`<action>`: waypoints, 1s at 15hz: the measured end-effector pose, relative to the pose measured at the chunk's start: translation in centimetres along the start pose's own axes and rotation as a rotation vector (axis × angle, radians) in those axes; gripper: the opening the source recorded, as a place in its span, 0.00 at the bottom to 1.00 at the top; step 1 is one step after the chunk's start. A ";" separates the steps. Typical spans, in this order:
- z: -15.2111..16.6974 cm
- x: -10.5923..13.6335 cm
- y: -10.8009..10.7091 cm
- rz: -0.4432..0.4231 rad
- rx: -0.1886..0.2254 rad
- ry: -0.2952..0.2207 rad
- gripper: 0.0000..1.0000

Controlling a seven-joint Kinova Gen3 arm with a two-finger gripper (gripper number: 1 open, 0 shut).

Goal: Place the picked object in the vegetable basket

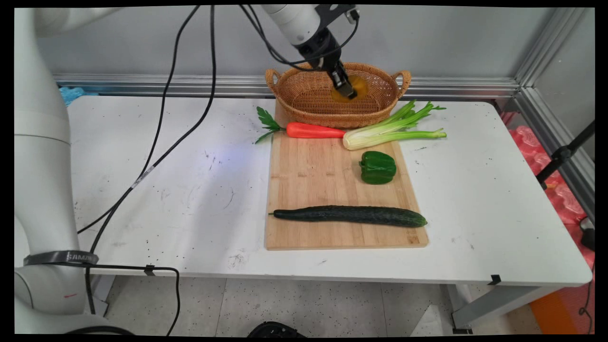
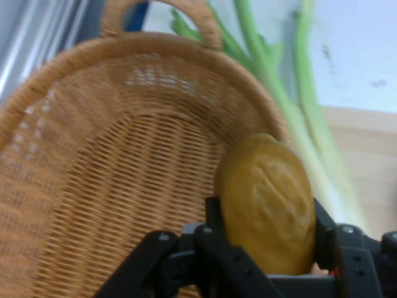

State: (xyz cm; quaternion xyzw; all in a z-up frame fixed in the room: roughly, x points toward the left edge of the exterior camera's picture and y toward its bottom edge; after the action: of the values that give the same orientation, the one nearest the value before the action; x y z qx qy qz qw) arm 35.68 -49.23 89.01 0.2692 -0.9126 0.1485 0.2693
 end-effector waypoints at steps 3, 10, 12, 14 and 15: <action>1.3 0.4 -2.4 0.011 0.034 0.011 0.00; 5.2 1.1 -7.1 0.056 0.080 0.040 0.00; 6.3 1.0 -7.9 0.065 0.080 0.042 0.00; 7.3 0.9 -8.5 0.074 0.075 0.040 0.00; 7.9 0.8 -8.8 0.080 0.071 0.038 0.00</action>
State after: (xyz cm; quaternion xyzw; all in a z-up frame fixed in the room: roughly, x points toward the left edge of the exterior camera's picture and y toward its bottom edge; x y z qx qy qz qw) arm 36.94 -59.97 84.20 0.2391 -0.9115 0.1966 0.2709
